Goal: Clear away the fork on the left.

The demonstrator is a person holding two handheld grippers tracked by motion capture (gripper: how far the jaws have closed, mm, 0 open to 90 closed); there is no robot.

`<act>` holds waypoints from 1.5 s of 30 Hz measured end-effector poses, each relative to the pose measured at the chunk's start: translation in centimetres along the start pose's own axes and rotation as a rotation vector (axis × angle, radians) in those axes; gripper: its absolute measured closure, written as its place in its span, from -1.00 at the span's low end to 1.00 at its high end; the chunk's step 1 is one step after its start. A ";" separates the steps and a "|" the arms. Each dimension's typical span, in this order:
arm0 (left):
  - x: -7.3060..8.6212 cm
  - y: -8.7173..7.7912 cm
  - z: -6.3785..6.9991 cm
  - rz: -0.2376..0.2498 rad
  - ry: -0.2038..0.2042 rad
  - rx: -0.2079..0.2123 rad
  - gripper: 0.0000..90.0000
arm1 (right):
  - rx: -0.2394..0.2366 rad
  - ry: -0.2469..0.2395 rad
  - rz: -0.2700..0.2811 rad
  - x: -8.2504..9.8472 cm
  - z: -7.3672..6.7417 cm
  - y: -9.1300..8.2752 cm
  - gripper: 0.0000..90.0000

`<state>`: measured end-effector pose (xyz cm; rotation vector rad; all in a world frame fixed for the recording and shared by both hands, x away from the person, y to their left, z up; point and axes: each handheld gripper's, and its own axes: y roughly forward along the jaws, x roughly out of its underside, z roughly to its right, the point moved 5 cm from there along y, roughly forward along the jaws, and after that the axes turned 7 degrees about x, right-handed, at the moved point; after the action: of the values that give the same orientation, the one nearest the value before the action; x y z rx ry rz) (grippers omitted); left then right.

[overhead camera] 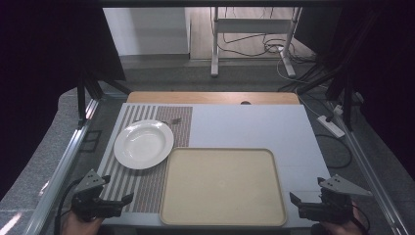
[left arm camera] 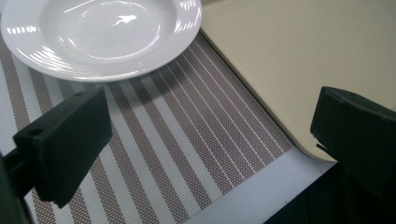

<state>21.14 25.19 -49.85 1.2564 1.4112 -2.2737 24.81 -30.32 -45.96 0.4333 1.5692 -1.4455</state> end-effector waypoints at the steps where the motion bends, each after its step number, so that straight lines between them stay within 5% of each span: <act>1: 0.0 0.0 0.0 0.003 -0.003 0.003 -1.00 | 0.000 -0.003 -0.001 0.0 0.0 0.0 -1.00; 21: 0.0 0.0 -0.5 -0.001 -0.057 0.015 -0.99 | 0.002 -0.028 -0.008 0.0 -0.3 0.1 -1.00; 39: -1.0 1.0 -0.3 -0.027 0.003 0.014 -1.00 | 0.003 -0.047 -0.017 0.0 -0.4 0.2 -1.00; 45: -1.3 1.5 -0.4 -0.039 -0.008 0.015 -1.00 | 0.005 -0.053 -0.021 0.0 -0.5 0.3 -1.00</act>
<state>23.00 24.35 -49.98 1.2326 1.4311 -2.3160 24.80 -29.81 -46.21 0.3795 1.5320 -1.4656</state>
